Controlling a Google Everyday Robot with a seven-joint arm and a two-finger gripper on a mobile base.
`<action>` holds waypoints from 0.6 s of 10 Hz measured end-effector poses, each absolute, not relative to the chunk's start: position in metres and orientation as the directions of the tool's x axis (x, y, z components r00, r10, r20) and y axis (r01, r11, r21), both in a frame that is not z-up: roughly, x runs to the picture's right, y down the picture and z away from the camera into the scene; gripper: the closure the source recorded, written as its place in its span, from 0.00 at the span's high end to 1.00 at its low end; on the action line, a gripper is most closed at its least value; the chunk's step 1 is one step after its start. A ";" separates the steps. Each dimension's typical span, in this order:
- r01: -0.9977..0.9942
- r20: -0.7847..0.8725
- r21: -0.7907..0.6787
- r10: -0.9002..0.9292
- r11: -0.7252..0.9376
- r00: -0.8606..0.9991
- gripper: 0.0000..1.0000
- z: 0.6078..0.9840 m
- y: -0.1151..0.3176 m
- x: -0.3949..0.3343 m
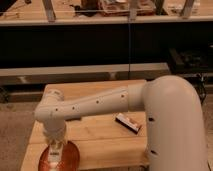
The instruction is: Place the bottle in the ceramic bowl
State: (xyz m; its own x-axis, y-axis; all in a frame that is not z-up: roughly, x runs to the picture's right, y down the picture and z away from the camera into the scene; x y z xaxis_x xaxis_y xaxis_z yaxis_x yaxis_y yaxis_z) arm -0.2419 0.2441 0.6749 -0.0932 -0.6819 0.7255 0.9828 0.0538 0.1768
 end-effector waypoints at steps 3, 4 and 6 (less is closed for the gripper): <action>0.933 0.694 0.342 -0.640 -0.110 -0.330 0.39 0.659 0.261 -0.243; 0.926 0.692 0.357 -0.631 -0.125 -0.352 0.49 0.658 0.263 -0.244; 0.926 0.693 0.355 -0.629 -0.128 -0.353 0.69 0.659 0.265 -0.245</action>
State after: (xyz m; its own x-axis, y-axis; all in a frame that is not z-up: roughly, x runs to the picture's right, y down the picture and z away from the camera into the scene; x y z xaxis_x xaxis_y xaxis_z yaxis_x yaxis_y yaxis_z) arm -0.2447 0.2646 0.6592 -0.3526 -0.6285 0.6933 0.9260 -0.1277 0.3553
